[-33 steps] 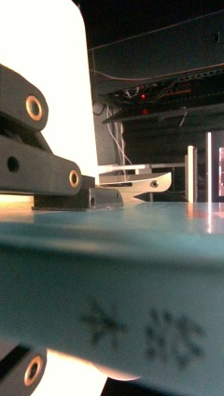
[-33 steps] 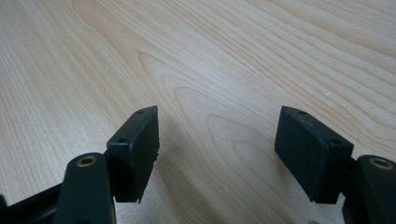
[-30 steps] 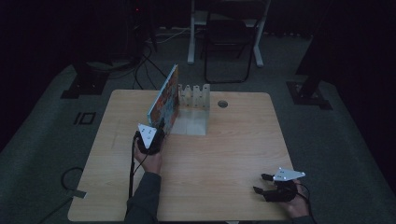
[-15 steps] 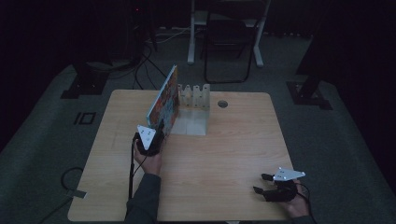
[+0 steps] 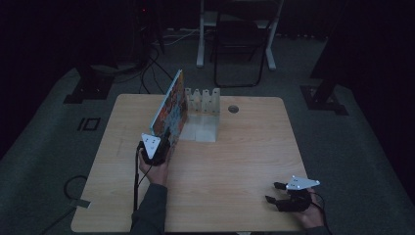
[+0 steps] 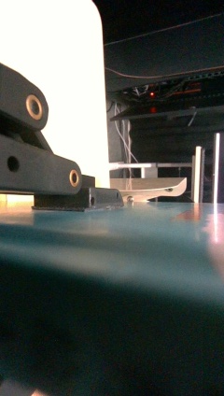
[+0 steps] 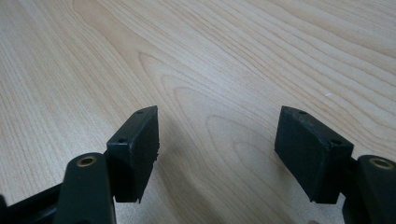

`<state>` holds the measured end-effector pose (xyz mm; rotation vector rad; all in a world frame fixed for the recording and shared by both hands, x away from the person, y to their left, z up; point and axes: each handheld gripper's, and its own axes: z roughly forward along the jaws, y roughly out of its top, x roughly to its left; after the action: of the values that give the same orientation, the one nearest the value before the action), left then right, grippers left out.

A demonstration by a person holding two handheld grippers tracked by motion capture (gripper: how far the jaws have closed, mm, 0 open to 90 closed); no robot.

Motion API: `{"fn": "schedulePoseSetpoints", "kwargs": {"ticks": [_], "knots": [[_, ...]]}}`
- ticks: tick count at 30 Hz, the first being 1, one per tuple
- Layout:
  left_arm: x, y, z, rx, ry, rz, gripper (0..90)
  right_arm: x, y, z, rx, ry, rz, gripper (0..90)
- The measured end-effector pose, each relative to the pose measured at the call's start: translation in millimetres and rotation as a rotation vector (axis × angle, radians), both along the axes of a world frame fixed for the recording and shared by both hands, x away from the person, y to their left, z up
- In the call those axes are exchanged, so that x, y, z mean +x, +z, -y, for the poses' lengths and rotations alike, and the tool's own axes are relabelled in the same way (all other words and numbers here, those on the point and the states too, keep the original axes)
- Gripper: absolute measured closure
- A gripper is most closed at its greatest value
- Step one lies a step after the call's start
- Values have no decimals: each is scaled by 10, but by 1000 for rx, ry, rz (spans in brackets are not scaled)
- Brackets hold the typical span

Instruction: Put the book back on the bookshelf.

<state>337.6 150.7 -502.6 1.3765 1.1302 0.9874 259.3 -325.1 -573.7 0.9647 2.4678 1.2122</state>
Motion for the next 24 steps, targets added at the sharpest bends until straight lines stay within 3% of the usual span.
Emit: {"fn": "schedulePoseSetpoints", "kwargs": {"ticks": [24], "knots": [[5,-10,-61,5,-5,8,792,-1,0,-1,-1,3,0,298]]}}
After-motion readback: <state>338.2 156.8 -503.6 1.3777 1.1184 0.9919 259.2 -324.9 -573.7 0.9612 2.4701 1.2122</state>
